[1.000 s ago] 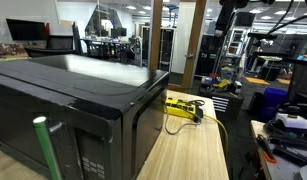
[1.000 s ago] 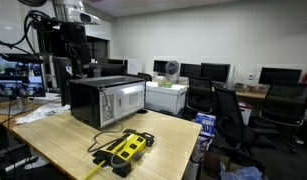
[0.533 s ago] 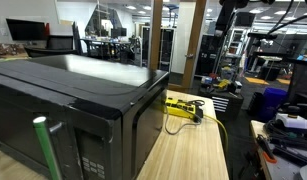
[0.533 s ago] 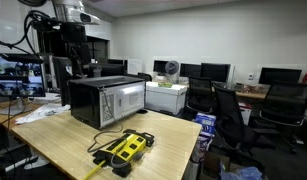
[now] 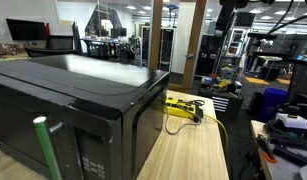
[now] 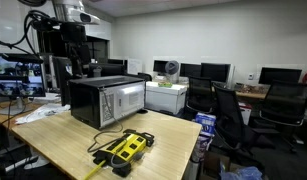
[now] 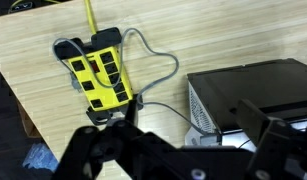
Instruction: Put the electric wire head in the extension cord
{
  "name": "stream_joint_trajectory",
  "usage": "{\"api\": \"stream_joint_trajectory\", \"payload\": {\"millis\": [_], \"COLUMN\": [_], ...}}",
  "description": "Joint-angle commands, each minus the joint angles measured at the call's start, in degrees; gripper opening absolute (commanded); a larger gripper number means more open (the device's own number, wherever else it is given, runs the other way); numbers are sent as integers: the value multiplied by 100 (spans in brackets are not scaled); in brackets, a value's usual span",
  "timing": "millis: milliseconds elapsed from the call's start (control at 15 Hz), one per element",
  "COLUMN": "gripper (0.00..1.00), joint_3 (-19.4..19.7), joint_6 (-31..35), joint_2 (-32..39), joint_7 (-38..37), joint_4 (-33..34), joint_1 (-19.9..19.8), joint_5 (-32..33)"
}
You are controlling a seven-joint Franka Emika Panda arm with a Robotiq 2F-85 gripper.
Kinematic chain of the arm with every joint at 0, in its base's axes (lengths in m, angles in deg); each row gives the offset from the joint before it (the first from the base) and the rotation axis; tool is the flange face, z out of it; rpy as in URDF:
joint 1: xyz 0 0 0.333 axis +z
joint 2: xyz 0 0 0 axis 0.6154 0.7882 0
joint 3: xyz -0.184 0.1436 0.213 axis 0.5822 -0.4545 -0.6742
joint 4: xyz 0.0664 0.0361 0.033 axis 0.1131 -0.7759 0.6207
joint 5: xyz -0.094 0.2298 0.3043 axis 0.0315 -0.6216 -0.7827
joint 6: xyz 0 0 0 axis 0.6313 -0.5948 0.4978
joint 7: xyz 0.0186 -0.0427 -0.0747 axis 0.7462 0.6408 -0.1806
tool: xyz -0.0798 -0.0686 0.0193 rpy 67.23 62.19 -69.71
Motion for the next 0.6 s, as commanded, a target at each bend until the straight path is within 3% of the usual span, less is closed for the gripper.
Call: {"api": "stream_joint_trajectory", "payload": {"millis": [0,533], "gripper": [100,100], "joint_3": [-44,646], "joint_6": [-16,-253], "joint_2": [6,1303], "joint_7": [27,927], "joint_4": [13,597], "joint_1": [-51,-164], "joint_5": [-32,5]}}
